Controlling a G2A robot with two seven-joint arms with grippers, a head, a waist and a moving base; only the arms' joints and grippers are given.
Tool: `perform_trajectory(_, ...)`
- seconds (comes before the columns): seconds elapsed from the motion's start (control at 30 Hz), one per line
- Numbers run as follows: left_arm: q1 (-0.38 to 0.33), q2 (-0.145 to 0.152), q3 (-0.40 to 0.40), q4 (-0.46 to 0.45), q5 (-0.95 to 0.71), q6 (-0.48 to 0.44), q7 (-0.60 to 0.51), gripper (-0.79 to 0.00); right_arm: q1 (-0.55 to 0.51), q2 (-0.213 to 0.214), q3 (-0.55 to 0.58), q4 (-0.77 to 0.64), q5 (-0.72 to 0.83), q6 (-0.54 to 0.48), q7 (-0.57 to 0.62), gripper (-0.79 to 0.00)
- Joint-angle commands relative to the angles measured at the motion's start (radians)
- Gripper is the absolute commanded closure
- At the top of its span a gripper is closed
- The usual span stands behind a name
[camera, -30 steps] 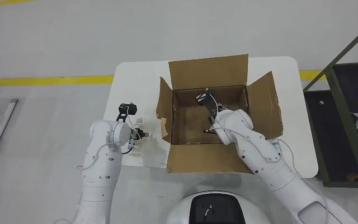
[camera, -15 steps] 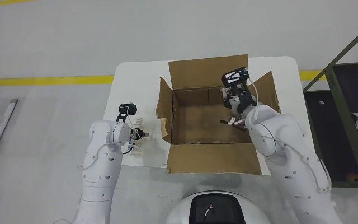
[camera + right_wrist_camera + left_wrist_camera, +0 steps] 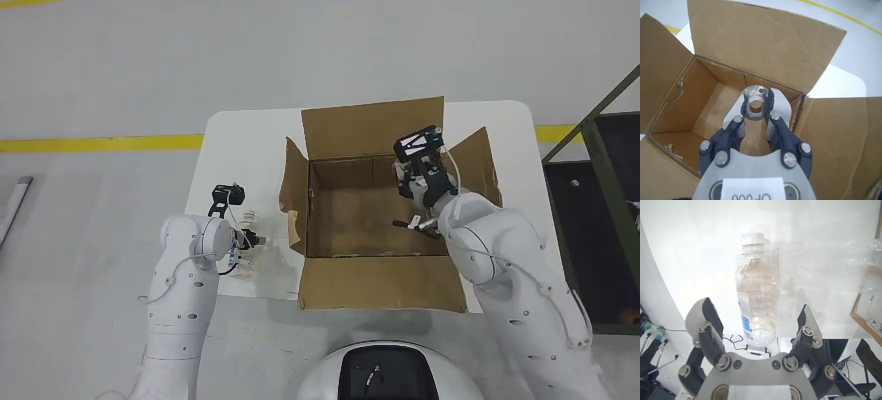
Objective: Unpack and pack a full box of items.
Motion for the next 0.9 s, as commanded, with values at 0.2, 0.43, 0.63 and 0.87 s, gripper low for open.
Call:
perform_trajectory(0.2, 0.0, 0.0, 0.0, 0.0, 0.0, 0.0, 0.0, -0.785, 0.012, 0.007, 0.106, -0.175, 0.062, 0.019, -0.015, 0.0)
perform_trajectory(0.43, 0.0, 0.0, 0.0, 0.0, 0.0, 0.0, 0.0, -0.785, 0.003, 0.023, 0.3, -0.281, 0.053, 0.031, 0.01, 0.0)
perform_trajectory(0.63, 0.0, 0.0, 0.0, 0.0, 0.0, 0.0, 0.0, -0.785, -0.077, 0.039, 0.456, -0.318, 0.027, 0.019, 0.088, 0.0)
perform_trajectory(0.87, 0.0, 0.0, 0.0, 0.0, 0.0, 0.0, 0.0, -0.785, -0.25, 0.048, 0.575, -0.307, 0.02, 0.015, 0.163, 0.0)
